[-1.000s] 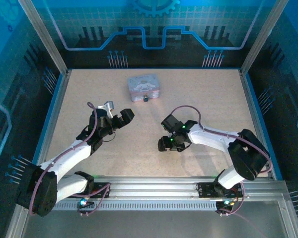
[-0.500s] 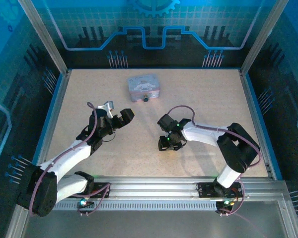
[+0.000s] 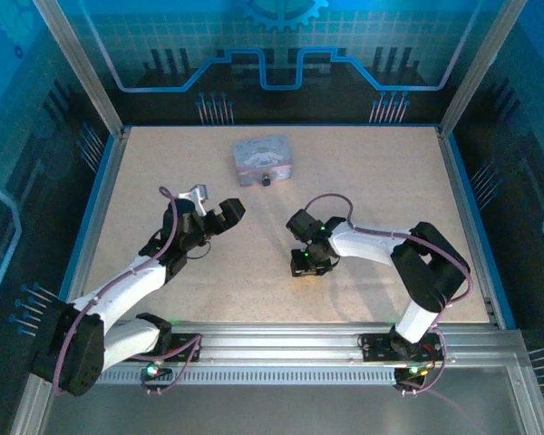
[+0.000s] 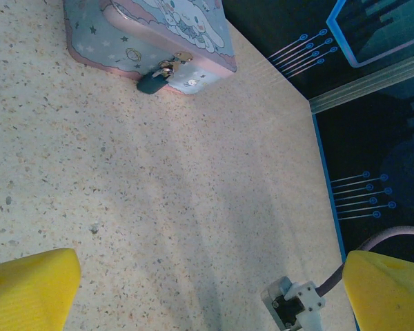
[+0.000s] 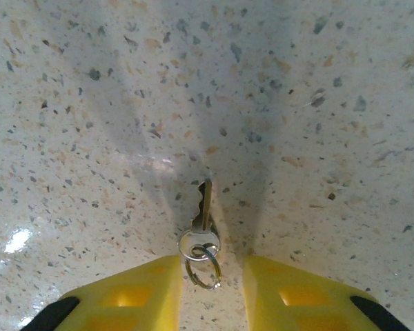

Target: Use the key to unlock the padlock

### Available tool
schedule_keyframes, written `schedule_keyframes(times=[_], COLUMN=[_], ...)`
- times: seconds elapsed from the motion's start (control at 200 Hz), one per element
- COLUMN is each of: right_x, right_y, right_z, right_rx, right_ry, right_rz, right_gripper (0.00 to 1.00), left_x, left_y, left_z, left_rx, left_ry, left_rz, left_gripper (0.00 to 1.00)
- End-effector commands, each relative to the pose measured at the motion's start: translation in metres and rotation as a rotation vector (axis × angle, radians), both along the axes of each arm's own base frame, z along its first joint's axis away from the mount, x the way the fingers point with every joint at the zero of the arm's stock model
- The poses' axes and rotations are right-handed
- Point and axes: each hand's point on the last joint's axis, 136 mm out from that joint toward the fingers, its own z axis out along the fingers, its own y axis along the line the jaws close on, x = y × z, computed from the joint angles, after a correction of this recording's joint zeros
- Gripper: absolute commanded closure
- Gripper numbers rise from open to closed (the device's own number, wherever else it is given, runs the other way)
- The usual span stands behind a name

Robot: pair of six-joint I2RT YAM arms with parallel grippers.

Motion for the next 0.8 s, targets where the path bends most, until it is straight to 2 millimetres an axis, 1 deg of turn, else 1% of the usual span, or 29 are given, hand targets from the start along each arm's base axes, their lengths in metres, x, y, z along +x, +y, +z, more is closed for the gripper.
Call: schedule_keyframes(times=[0.0, 0.12, 0.365, 0.615, 0.795], right_x=[0.001, 0.001, 0.004, 0.005, 0.008], right_y=[0.004, 0.003, 0.004, 0.001, -0.003], right_z=[-0.001, -0.004, -0.011, -0.017, -0.015], right_rx=[0.002, -0.003, -0.004, -0.006, 0.004], right_ry=[0.011, 0.008, 0.008, 0.01, -0.018], right_rz=[0.0, -0.004, -0.008, -0.012, -0.018], right_gripper=[0.72, 0.73, 0.8, 0.91, 0.97], left_x=[0.0, 0.0, -0.001, -0.001, -0.001], left_y=[-0.002, -0.002, -0.003, -0.002, -0.002], left_z=[0.011, 0.011, 0.012, 0.011, 0.009], left_rx=[0.0, -0.003, -0.003, 0.002, 0.01], left_ry=[-0.029, -0.028, -0.028, -0.027, -0.026], left_rz=[-0.009, -0.011, -0.014, -0.015, -0.016], left_gripper=[0.01, 0.01, 0.01, 0.01, 0.01])
